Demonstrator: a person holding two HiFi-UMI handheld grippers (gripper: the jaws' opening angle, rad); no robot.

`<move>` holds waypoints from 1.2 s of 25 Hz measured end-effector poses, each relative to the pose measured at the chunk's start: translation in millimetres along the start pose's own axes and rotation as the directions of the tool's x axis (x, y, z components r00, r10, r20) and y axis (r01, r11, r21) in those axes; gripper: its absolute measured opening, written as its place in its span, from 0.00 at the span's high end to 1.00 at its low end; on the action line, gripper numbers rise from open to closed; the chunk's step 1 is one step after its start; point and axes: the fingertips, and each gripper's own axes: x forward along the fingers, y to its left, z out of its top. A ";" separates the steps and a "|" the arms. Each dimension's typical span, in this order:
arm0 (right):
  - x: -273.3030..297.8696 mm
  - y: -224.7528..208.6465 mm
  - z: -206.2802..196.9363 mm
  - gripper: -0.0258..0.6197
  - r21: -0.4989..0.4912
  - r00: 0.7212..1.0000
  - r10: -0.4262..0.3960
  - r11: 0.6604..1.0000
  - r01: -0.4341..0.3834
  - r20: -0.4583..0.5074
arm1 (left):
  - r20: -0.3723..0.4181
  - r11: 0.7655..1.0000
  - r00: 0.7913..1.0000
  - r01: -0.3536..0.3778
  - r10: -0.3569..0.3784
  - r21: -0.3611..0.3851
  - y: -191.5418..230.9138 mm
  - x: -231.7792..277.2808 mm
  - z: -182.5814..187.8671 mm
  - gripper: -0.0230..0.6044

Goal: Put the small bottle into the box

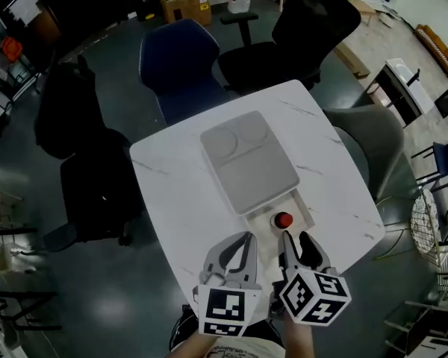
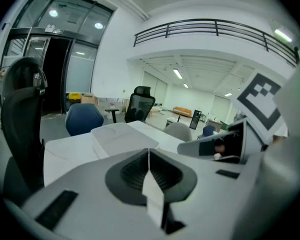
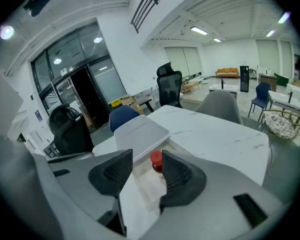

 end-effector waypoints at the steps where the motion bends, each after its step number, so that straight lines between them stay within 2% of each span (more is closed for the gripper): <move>1: -7.0 2.5 3.3 0.68 -0.008 1.000 -0.004 1.000 0.004 0.018 | 0.015 1.000 1.000 0.004 -0.004 0.006 -1.8 -3.3 6.0 0.93; 4: -28.3 11.0 12.9 0.72 -0.029 0.998 -0.010 1.000 0.012 0.066 | 0.057 1.000 0.998 0.020 -0.021 0.022 -7.7 -14.3 22.1 0.93; 13: -74.2 39.2 26.9 0.74 -0.071 0.985 0.004 0.997 0.009 0.171 | 0.147 0.997 0.988 0.046 -0.055 0.065 -14.7 -44.7 54.9 0.93; 30: -109.6 57.9 16.7 0.76 -0.104 0.972 0.017 0.995 0.007 0.236 | 0.223 0.995 0.973 0.038 -0.058 0.093 -21.5 -84.0 64.0 0.93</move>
